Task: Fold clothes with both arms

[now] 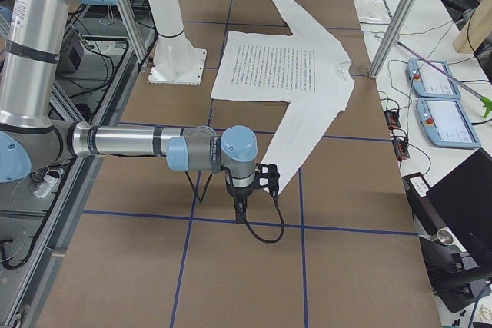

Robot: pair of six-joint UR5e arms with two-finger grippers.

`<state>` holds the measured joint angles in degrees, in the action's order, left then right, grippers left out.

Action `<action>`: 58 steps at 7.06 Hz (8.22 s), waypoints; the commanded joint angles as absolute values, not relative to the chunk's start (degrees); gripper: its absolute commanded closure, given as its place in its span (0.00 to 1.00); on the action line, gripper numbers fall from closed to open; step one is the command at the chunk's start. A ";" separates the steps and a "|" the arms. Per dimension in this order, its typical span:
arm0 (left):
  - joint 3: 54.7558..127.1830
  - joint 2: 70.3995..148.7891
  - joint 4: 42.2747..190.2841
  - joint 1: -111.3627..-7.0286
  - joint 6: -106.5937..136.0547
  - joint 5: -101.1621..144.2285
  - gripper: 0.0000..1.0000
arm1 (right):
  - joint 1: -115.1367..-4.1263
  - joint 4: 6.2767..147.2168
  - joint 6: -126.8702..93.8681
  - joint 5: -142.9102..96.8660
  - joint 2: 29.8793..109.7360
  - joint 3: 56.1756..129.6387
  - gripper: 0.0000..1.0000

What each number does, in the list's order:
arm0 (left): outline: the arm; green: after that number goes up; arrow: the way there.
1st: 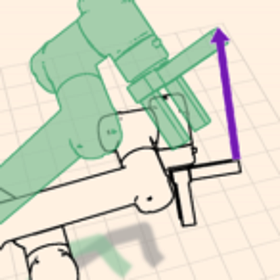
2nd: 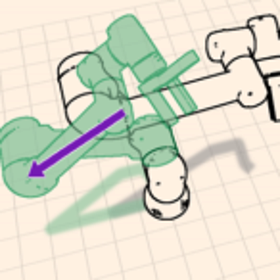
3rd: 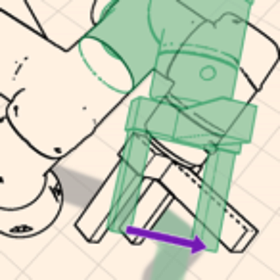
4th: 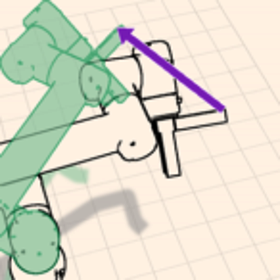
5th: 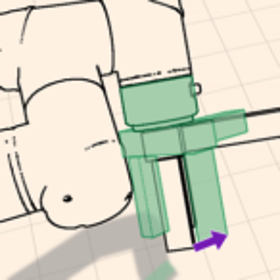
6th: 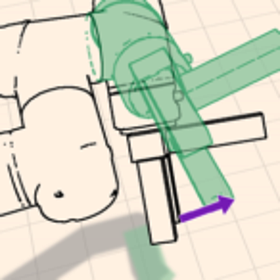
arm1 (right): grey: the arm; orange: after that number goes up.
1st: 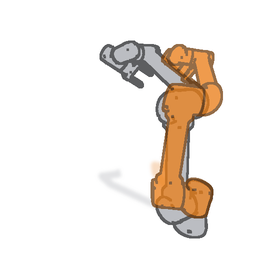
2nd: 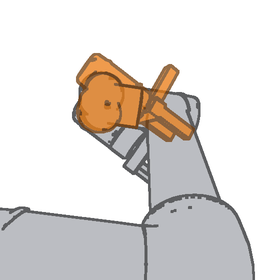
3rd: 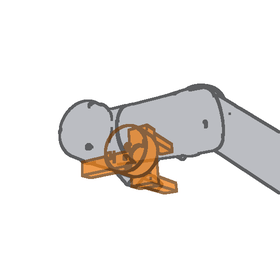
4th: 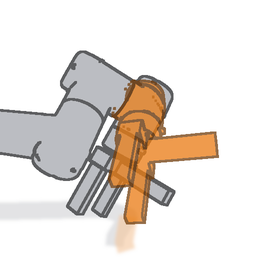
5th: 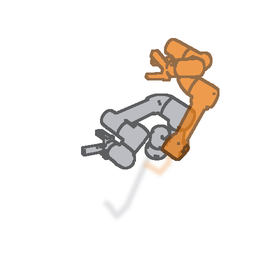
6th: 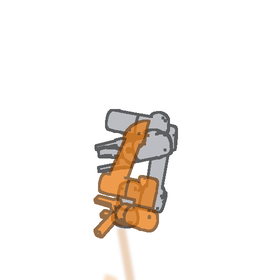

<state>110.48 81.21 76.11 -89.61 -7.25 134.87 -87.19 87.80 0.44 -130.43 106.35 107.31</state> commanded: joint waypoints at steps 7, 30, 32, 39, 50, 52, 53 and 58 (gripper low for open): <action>116.19 83.22 93.47 -89.47 -6.76 132.98 0.00 | -86.75 87.45 -0.35 -132.89 98.55 109.07 0.00; 113.20 84.73 106.26 -89.82 -7.12 132.80 0.00 | -56.78 29.80 -48.86 -109.77 95.10 80.51 0.29; 113.20 84.73 106.26 -89.82 -7.21 132.80 0.00 | -56.78 29.80 -48.87 -109.78 95.27 80.77 0.29; 113.03 84.73 106.26 -89.82 -7.29 133.06 0.00 | -56.51 29.79 -49.13 -109.86 96.06 81.12 0.35; 112.77 84.73 106.26 -89.82 -7.29 135.00 0.00 | -63.63 70.35 -50.27 -117.86 92.07 115.77 1.00; 112.94 84.73 106.26 -89.82 -7.29 135.09 0.00 | -63.20 97.86 -51.23 -117.16 71.66 119.27 1.00; 112.85 84.73 106.26 -89.82 -7.29 135.09 0.00 | -61.28 108.96 -54.37 -116.20 60.84 118.22 1.00; 112.50 84.73 106.26 -89.74 -7.21 135.09 0.00 | -47.94 110.93 -75.26 -105.50 28.72 94.91 1.00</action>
<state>112.60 84.73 106.26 -89.81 -7.28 135.09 -52.65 111.79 -68.57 -109.53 37.10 103.10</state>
